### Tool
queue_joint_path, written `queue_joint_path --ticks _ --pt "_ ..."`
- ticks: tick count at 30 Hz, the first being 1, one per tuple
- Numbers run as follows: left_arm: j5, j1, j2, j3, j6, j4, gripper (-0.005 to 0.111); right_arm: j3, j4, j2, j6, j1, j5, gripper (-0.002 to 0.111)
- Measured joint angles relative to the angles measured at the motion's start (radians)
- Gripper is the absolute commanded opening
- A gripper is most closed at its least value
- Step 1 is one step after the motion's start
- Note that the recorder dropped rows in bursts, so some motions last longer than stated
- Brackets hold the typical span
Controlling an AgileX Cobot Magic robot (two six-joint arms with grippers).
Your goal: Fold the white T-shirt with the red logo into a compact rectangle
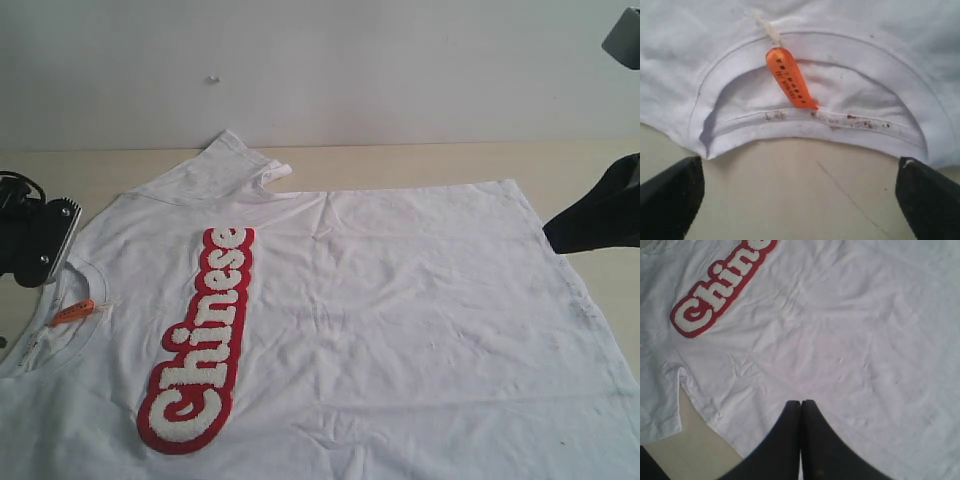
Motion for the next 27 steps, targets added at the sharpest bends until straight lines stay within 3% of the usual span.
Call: queue_joint_path --ticks 7,27 --pt "0.17 0.09 0.101 -0.139 0.271 -0.354 0.104 0.0 0.012 0.0 0.0 0.0 0.0 0.0" --pt "0.145 0.105 0.259 -0.182 0.303 -0.251 0.104 0.0 0.018 0.0 0.0 0.0 -0.002 0.0"
